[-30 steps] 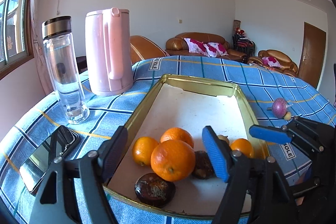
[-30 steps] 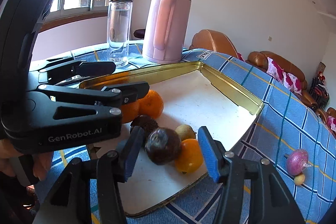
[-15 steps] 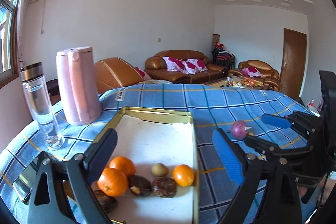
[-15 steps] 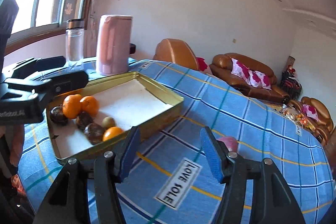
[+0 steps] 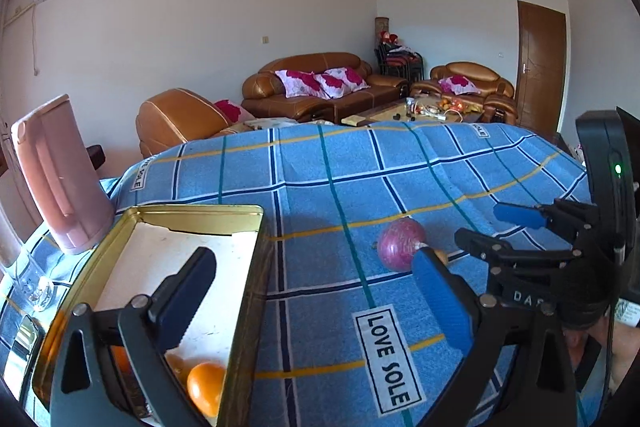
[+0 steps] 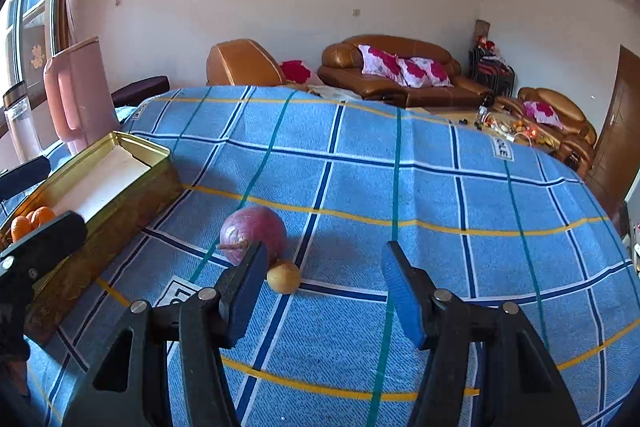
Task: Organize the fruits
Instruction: 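Move left tool to the red onion while right tool reaches the small yellow fruit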
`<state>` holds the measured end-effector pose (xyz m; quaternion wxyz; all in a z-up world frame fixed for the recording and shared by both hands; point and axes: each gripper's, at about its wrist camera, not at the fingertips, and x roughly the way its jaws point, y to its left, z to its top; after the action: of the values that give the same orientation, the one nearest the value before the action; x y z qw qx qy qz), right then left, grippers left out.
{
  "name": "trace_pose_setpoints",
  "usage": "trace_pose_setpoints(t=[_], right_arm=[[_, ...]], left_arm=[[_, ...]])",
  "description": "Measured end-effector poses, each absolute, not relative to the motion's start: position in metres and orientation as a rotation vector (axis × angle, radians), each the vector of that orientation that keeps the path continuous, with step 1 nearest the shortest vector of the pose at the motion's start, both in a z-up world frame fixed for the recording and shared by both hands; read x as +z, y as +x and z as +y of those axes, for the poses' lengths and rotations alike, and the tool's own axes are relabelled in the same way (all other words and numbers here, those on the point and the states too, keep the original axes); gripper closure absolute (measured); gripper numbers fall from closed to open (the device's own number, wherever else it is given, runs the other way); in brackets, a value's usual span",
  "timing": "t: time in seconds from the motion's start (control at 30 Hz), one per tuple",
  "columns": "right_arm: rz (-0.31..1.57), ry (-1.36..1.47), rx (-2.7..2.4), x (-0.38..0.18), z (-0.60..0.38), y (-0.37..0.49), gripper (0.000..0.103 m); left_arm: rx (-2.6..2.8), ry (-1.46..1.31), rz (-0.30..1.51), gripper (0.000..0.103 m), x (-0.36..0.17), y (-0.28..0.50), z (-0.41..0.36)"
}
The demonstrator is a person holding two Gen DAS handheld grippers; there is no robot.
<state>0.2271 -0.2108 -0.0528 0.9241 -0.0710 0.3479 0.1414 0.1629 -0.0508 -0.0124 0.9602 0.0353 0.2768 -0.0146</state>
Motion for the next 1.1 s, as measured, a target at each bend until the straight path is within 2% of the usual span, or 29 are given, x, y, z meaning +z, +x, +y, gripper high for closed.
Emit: trace_pose_setpoints(t=[0.13,0.4,0.47,0.5,0.53,0.9,0.97,1.1], right_arm=[[0.786,-0.181,0.344,-0.070,-0.200,0.237,0.053],[0.850,-0.199,0.397,-0.085,-0.195,0.251,0.056],[0.863,-0.201,0.416,-0.088,-0.193,0.252,0.065],[0.874,-0.205,0.423,-0.090,-0.193,0.253,0.074],[0.871,-0.209,0.424,-0.090,-0.193,0.251,0.076],[0.837,-0.074,0.245,-0.083,-0.248,0.255,0.076],[0.827,-0.046,0.227,-0.081,-0.257,0.256,0.076],[0.810,-0.018,0.227,-0.078,-0.263,0.256,0.076]], left_arm=[[-0.006,0.042,0.587,0.002,-0.015,0.181,-0.050],[-0.012,0.036,0.619,0.002,-0.022,0.204,-0.055],[-0.027,0.032,0.627,0.002,-0.024,0.209,-0.057],[-0.034,0.027,0.631,0.002,-0.026,0.211,-0.058],[-0.042,0.022,0.636,0.002,-0.027,0.213,-0.060],[-0.141,0.088,0.703,0.003,-0.045,0.249,-0.107],[-0.156,0.123,0.716,0.006,-0.051,0.258,-0.119],[-0.178,0.130,0.794,0.019,-0.070,0.269,-0.122]])
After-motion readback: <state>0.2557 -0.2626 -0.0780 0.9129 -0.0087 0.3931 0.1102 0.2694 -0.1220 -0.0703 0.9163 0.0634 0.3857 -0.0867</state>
